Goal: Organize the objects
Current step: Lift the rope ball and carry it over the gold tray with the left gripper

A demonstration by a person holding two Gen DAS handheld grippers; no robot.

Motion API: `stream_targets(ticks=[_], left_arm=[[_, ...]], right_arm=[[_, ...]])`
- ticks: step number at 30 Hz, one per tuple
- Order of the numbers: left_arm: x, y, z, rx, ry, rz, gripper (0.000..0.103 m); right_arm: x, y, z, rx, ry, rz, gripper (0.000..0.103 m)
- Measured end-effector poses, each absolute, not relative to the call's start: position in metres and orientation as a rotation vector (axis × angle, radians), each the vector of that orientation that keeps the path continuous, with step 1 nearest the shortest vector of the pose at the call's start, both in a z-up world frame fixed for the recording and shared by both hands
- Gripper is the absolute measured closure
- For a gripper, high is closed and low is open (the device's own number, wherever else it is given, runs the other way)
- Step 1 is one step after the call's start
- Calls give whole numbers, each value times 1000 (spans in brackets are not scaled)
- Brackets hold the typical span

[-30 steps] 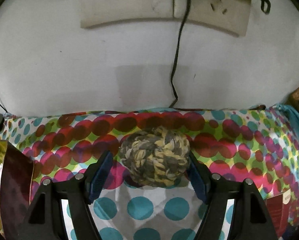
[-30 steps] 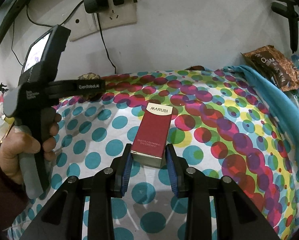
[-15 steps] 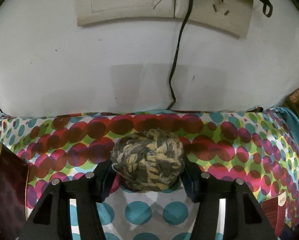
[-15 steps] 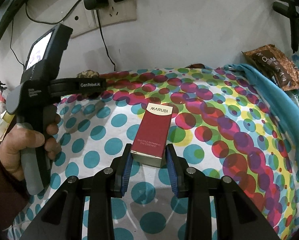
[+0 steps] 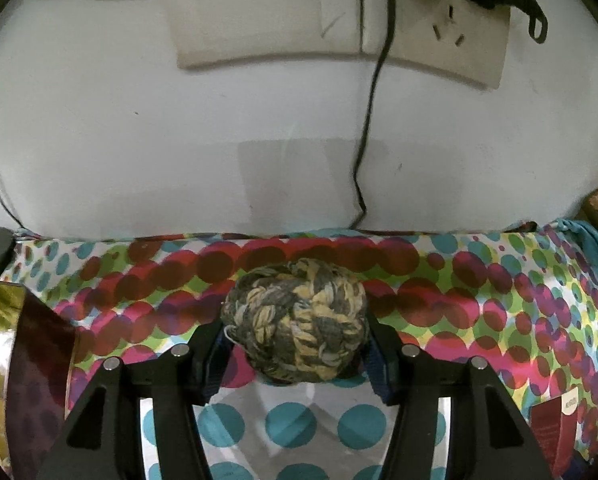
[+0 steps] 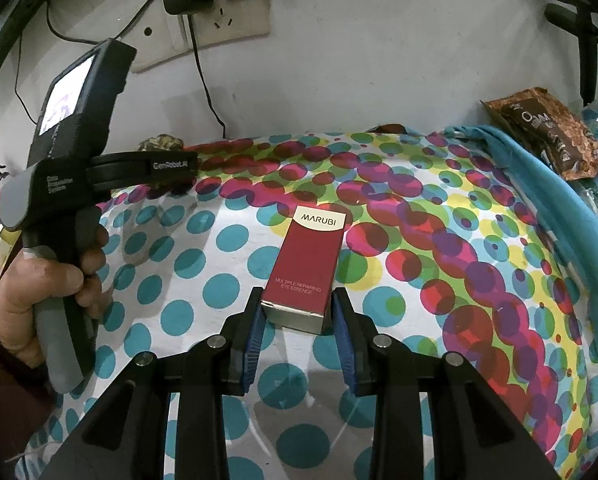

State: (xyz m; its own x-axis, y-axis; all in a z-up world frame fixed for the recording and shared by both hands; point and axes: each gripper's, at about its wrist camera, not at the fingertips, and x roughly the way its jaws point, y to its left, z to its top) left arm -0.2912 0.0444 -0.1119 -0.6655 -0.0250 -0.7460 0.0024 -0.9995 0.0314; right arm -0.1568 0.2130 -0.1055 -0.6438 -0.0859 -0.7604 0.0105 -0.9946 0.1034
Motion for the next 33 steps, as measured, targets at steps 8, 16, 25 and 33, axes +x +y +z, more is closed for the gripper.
stream_targets(ticks=[8, 16, 25, 33], left_arm=[[-272, 55, -105, 1234, -123, -2851, 45], [-243, 77, -94, 1234, -138, -2871, 45], [-208, 62, -58, 1208, -131, -2911, 45], [-164, 48, -35, 1172, -135, -2936, 45]], right_arm=[[-159, 213, -107, 1316, -118, -2815, 72], [-162, 205, -105, 1333, -66, -2827, 72], [-163, 200, -107, 1360, -29, -2835, 72], [-163, 195, -107, 1369, 8, -2845, 72]])
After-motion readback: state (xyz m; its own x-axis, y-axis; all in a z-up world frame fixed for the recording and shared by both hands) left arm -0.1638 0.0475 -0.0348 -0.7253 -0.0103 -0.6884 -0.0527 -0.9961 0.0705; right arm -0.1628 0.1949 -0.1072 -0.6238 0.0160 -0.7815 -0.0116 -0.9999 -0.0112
